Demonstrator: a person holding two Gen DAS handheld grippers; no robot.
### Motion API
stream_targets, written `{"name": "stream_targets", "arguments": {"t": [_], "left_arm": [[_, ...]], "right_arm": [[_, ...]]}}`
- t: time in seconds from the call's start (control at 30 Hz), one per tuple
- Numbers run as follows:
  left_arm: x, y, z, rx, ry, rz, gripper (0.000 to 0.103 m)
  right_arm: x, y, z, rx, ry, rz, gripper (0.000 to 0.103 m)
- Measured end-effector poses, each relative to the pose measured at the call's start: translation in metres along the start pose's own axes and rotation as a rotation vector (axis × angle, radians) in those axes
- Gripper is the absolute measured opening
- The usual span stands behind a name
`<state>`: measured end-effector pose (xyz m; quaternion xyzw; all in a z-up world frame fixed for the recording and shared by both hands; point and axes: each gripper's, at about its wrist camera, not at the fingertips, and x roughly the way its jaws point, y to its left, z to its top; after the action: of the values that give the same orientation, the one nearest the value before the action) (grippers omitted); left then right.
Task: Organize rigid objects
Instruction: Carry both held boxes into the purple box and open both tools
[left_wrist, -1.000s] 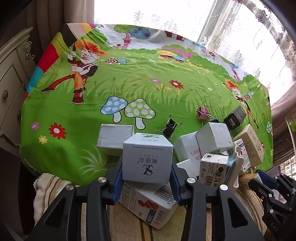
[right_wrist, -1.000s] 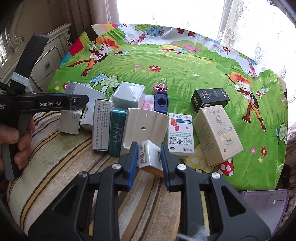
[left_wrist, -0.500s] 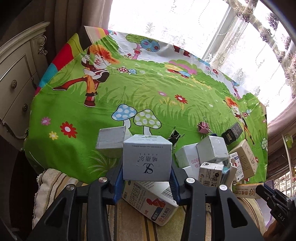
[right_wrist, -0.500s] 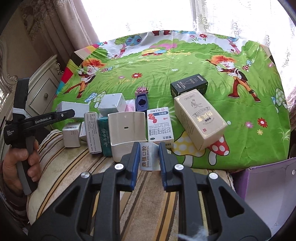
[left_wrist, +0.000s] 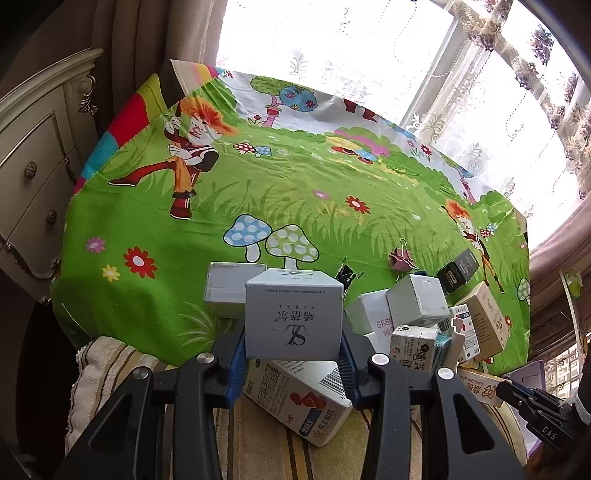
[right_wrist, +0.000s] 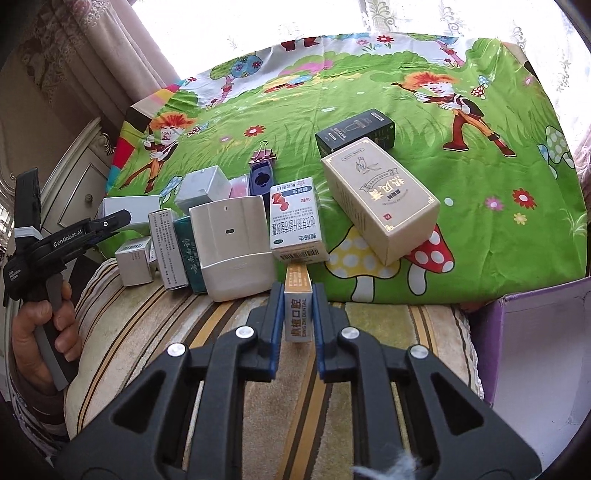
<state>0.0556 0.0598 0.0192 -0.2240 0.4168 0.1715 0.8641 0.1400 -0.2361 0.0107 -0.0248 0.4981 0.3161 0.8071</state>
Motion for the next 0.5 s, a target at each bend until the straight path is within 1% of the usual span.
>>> {"name": "stream_targets", "arguments": {"t": [0.13, 0.27, 0.4, 0.5], "left_arm": [[-0.013, -0.004, -0.001, 0.012, -0.041, -0.003, 0.043], [-0.028, -0.013, -0.003, 0.028, -0.079, -0.013, 0.043], [-0.041, -0.031, -0.008, 0.059, -0.099, -0.049, 0.043], [-0.051, -0.055, -0.016, 0.097, -0.104, -0.096, 0.043]], "right_arm": [[-0.011, -0.004, -0.002, 0.018, -0.039, 0.005, 0.018], [-0.031, -0.008, -0.008, 0.036, -0.099, 0.012, 0.018], [-0.055, -0.016, -0.017, 0.074, -0.154, 0.015, 0.018], [-0.073, -0.027, -0.026, 0.11, -0.188, 0.01, 0.018]]}}
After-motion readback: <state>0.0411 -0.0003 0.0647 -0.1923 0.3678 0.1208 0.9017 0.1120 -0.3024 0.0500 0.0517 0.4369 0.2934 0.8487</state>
